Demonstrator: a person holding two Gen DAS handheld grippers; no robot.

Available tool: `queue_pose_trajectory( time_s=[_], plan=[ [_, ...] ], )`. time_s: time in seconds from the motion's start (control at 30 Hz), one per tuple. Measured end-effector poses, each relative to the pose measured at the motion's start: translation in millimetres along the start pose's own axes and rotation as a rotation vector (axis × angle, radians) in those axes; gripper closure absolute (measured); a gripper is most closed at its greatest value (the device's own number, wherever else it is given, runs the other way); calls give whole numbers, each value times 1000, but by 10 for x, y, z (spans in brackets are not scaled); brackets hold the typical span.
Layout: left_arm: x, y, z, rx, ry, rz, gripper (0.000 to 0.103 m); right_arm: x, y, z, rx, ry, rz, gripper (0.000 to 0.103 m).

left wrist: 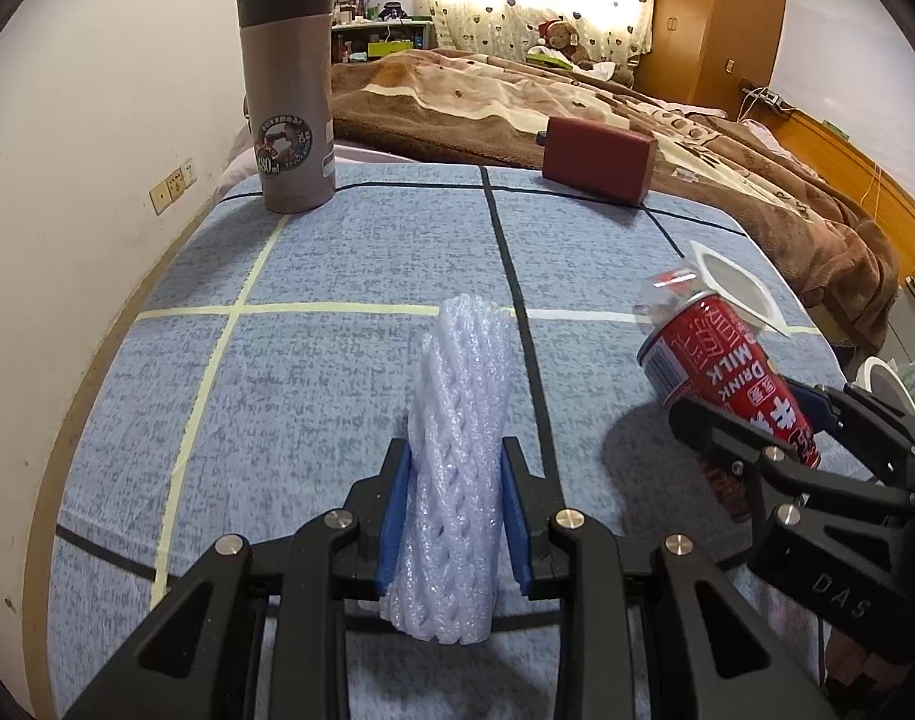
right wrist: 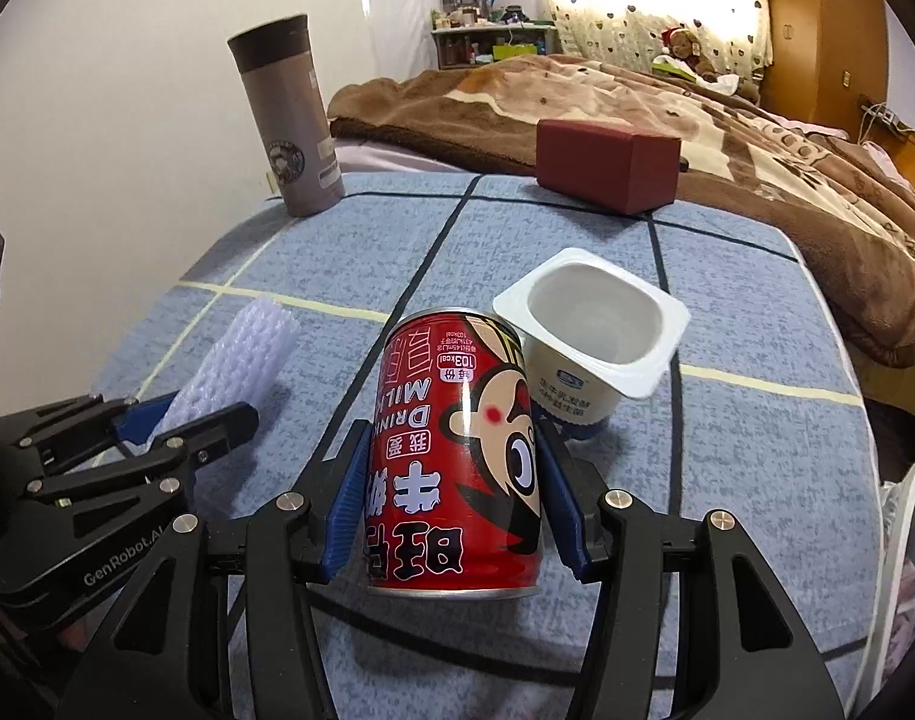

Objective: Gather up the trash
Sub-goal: 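Lift and carry the can over the bin with the right tool while the left tool carries the foam net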

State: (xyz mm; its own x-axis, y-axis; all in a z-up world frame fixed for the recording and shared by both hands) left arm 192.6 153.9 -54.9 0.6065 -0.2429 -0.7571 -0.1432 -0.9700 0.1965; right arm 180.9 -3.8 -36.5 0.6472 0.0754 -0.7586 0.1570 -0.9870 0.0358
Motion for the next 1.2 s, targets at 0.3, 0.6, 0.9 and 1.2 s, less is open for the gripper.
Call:
queue_pose_trajectory(
  time_s=[0.3, 0.6, 0.9, 1.2],
  plan=[
    [-222, 213, 49, 8, 35, 5, 73, -162, 108, 66, 12, 20, -36, 49],
    [-392, 495, 58, 41, 71, 24, 73, -332, 274, 109, 31, 64, -46, 49],
    [-528, 821, 58, 68, 115, 55, 73, -519, 556, 208, 76, 96, -11, 49],
    [-624, 1271, 60, 121, 149, 115, 73, -736, 927, 309, 138, 137, 37, 49]
  ],
)
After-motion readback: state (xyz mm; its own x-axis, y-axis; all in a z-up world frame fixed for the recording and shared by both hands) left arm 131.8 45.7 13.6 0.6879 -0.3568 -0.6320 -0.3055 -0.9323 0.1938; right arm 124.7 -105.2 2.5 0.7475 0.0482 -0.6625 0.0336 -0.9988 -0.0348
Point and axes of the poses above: each gripper's, at about its wrist camera, not at the fingertips, and x roughly the way its jaws point, y to its right, z to its underside, the point moved 2 cm from there along x, roughly the way its jaws point, and after that the axes turned 10 degrees about z, right-handed, at the moved point
